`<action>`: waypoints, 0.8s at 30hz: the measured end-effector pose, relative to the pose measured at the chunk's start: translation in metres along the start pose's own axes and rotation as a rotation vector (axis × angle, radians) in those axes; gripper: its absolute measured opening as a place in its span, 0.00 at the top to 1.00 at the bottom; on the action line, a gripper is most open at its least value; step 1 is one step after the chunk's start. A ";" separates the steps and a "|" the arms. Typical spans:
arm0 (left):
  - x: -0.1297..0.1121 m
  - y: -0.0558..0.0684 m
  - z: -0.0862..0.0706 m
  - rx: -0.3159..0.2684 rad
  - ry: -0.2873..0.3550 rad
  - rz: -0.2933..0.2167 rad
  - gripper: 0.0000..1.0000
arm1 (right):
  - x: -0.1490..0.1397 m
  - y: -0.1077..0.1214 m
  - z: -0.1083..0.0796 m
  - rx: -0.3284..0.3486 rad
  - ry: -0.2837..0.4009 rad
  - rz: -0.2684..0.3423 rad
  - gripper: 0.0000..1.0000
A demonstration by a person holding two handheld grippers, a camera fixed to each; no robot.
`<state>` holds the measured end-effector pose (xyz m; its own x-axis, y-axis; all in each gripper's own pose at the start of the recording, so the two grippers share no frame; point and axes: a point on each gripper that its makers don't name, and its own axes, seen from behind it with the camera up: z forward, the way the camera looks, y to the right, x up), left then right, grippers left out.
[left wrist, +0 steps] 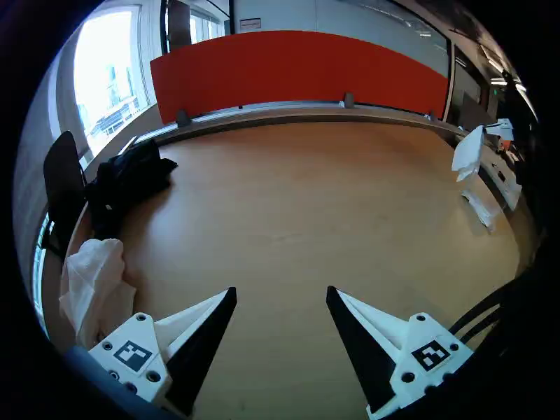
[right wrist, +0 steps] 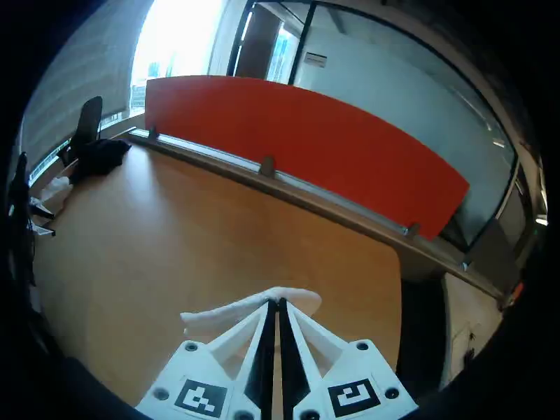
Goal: Fold towel
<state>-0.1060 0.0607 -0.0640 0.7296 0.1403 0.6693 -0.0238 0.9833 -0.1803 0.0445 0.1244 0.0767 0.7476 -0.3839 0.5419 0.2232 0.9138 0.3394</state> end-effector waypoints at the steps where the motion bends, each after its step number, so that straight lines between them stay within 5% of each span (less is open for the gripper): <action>1: 0.000 0.000 0.000 0.000 0.000 0.000 0.05 | -0.001 0.001 0.000 -0.002 -0.003 0.000 0.97; 24: 0.005 0.008 -0.001 -0.006 0.007 0.010 0.05 | -0.004 0.009 -0.003 -0.015 -0.004 0.013 0.97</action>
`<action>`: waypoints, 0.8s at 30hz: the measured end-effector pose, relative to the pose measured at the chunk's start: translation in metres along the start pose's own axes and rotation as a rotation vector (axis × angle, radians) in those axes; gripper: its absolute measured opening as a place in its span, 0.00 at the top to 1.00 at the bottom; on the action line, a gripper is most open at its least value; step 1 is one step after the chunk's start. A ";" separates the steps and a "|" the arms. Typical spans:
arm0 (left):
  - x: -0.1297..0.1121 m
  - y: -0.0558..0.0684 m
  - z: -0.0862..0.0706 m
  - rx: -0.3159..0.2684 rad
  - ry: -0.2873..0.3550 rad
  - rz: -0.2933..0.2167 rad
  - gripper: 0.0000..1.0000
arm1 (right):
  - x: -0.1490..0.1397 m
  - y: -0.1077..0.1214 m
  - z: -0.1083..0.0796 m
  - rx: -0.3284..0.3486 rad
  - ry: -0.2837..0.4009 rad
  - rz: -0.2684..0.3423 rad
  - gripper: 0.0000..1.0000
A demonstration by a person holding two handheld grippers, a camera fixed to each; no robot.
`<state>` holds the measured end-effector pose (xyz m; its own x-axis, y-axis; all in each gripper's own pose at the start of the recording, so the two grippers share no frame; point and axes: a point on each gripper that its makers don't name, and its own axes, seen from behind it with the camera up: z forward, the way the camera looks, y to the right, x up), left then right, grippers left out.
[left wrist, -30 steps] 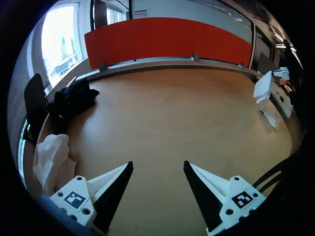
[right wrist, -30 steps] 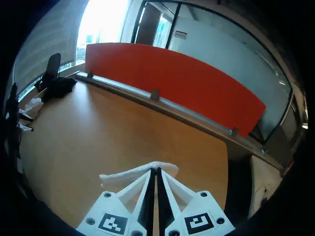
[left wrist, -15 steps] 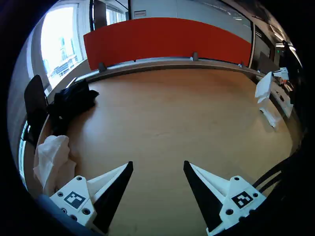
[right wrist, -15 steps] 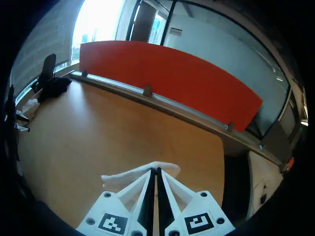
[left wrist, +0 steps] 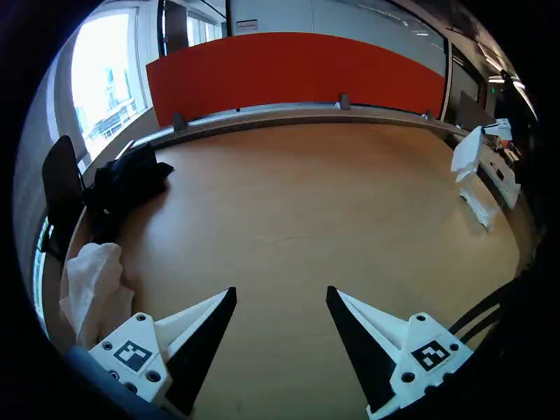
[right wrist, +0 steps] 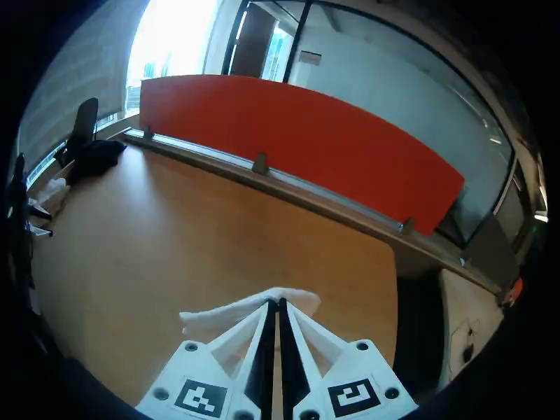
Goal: Fold towel
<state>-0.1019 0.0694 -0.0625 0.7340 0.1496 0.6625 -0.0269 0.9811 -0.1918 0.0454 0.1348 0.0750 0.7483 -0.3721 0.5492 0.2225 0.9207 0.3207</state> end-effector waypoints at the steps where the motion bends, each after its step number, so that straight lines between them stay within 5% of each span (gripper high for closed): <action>1: -0.001 0.000 0.000 0.000 -0.001 0.000 0.05 | 0.000 0.000 0.000 0.000 0.000 0.001 0.97; 24: -0.004 -0.007 -0.005 0.009 -0.001 -0.002 0.05 | 0.001 -0.005 0.009 0.002 -0.006 0.004 0.97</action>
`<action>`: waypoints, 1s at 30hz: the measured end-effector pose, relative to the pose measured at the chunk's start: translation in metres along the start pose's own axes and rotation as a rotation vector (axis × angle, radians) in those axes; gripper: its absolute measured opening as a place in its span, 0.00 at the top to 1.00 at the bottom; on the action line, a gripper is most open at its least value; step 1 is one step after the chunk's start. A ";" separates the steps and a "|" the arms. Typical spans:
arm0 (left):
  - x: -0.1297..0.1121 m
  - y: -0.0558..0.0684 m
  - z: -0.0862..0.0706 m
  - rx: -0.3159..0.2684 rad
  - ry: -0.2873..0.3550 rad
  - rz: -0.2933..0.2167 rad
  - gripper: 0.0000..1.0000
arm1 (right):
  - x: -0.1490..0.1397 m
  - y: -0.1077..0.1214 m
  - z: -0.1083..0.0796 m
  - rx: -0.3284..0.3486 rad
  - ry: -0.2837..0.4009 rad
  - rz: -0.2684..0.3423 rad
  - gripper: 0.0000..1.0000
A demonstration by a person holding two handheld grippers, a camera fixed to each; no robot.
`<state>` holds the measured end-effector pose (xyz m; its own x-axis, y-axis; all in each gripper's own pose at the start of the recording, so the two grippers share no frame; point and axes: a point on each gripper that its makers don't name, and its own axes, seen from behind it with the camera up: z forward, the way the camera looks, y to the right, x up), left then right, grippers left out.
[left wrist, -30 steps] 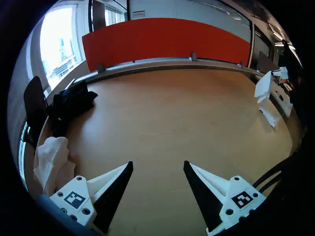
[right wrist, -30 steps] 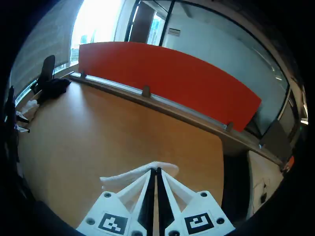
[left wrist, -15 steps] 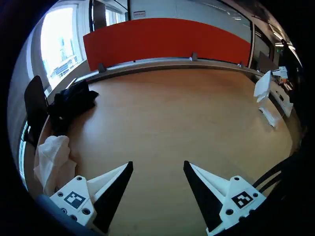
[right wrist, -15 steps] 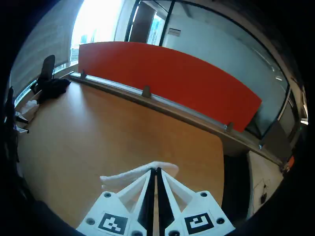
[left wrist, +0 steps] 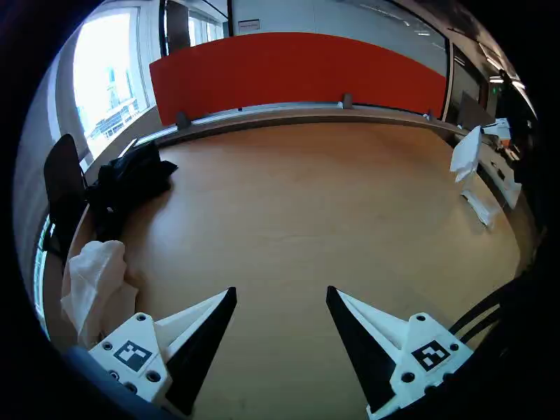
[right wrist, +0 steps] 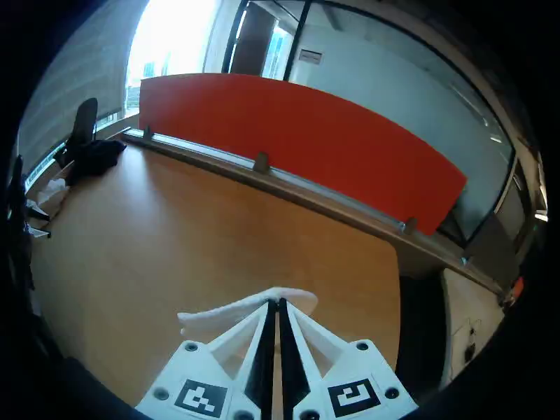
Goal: Fold towel
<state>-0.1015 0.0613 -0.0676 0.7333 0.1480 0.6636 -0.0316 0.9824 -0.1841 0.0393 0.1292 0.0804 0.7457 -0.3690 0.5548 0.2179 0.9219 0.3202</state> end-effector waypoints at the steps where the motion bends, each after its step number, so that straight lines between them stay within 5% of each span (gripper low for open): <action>1: 0.000 0.000 0.000 0.000 0.000 0.000 0.05 | -0.001 0.000 0.000 0.000 -0.002 0.000 0.97; 15: 0.002 0.003 0.001 -0.004 -0.001 0.010 0.05 | -0.026 0.005 -0.012 -0.017 -0.022 0.034 0.97; 30: 0.008 0.016 0.006 -0.020 -0.001 0.033 0.05 | -0.087 0.019 -0.039 -0.054 -0.087 0.090 0.97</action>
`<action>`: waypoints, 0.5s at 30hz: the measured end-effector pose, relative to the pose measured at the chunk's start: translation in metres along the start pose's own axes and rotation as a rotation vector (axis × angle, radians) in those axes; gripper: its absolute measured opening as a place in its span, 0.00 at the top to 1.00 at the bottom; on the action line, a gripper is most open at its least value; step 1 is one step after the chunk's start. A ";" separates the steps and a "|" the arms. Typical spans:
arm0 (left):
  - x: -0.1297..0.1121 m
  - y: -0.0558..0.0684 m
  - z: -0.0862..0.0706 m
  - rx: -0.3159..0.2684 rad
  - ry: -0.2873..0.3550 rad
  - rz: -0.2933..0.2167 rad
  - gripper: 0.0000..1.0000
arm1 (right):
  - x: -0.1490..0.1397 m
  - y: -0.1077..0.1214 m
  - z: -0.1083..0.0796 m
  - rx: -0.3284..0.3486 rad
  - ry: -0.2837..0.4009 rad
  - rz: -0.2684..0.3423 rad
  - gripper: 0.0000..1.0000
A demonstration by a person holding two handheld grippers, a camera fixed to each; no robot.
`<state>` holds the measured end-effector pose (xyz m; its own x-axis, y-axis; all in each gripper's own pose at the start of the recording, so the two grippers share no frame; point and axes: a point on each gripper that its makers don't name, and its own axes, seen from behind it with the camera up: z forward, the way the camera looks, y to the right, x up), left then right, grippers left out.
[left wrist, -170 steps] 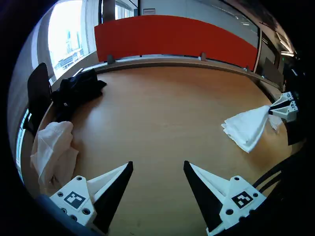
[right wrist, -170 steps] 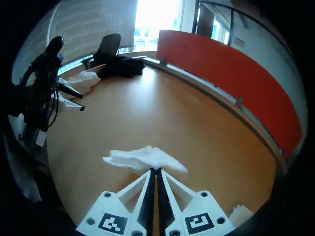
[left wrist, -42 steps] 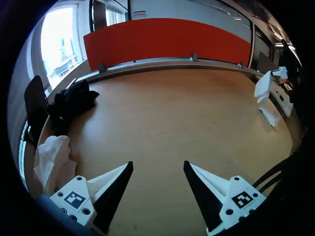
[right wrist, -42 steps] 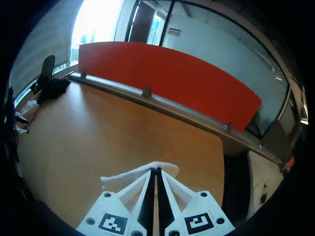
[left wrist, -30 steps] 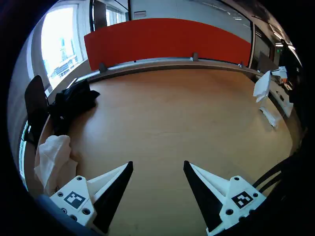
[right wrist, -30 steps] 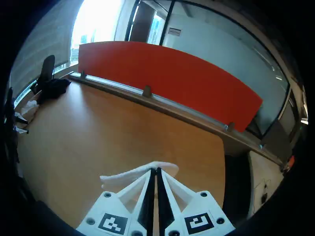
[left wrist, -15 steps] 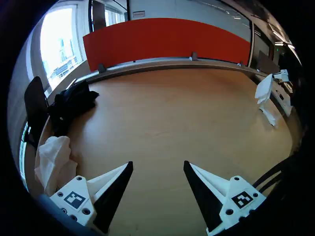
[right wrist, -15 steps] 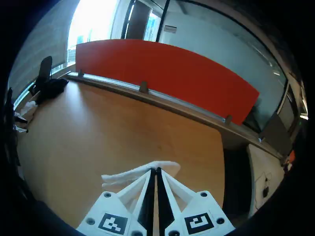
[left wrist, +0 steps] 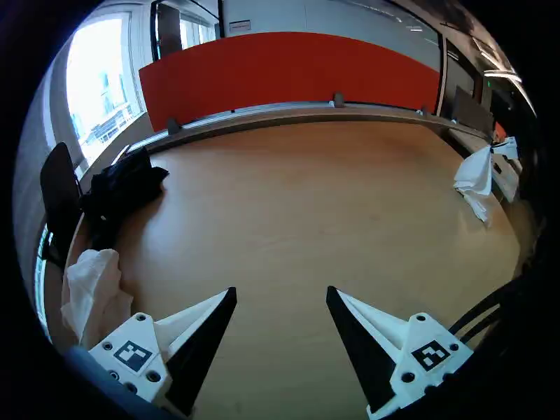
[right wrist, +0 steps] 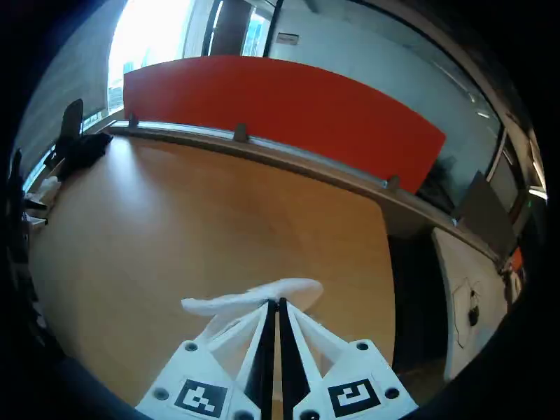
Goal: Fold towel
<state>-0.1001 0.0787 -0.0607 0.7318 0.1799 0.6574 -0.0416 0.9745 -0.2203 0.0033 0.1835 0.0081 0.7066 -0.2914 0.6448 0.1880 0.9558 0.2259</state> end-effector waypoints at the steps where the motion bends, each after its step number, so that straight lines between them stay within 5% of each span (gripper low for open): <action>1: 0.000 0.000 0.000 0.000 0.000 0.000 0.05 | -0.003 0.000 -0.002 -0.001 -0.003 0.006 0.97; 15: 0.003 0.005 -0.001 -0.004 0.005 0.010 0.05 | -0.058 0.010 -0.013 -0.035 -0.071 0.041 0.97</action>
<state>-0.0975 0.0834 -0.0607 0.7349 0.1892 0.6512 -0.0464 0.9721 -0.2301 -0.0270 0.2106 -0.0360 0.6644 -0.2525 0.7035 0.1841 0.9675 0.1735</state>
